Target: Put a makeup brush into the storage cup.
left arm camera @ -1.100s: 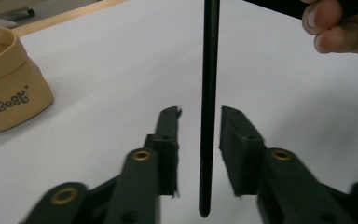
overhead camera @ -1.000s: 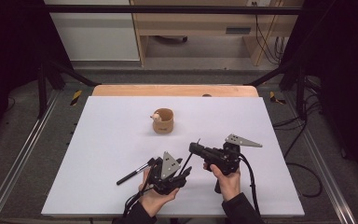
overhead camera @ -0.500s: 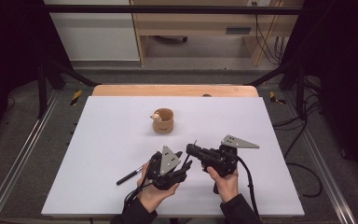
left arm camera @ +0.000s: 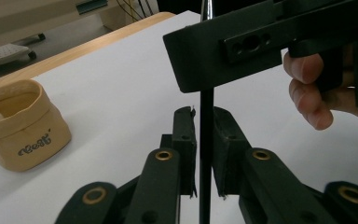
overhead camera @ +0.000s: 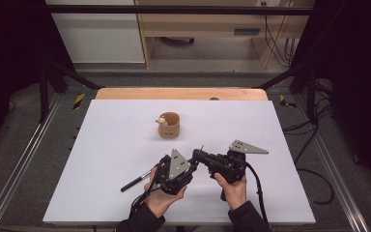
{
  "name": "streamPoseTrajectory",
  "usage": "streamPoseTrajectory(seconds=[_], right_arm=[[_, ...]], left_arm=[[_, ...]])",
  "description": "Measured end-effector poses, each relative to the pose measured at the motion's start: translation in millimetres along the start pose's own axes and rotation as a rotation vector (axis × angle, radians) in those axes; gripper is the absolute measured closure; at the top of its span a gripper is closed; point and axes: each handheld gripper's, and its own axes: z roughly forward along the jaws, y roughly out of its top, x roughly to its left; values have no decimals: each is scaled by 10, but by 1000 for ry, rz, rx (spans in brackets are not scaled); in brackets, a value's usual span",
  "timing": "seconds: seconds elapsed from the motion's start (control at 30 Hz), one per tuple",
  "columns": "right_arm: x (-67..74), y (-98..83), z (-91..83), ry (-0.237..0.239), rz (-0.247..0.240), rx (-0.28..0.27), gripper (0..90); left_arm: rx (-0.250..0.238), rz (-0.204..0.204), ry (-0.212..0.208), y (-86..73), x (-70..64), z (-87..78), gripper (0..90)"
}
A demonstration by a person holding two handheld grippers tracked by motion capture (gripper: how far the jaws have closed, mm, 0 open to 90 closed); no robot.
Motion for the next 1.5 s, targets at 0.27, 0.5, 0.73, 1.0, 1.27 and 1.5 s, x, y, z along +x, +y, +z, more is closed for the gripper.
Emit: streamPoseTrajectory(seconds=[0.27,0.5,0.73,1.0,1.27,1.5], right_arm=[[10,-2,2,-4,-3,-1,856],[14,13,-18,-20,-11,-28,755],[26,69,-99,-75,-92,-52,563],[-10,119,-203,-200,-179,-41,371],[-91,146,-303,-290,-207,-35,207],[-137,168,-402,-339,-219,-27,138]], left_arm=[[4,1,-2,3,-1,-3,845],[3,-16,16,-3,61,-5,846],[-1,-55,44,-45,240,-40,846],[-32,-78,60,-54,415,-161,845],[-63,-103,79,-48,618,-318,846],[-82,-95,91,-2,791,-453,845]])
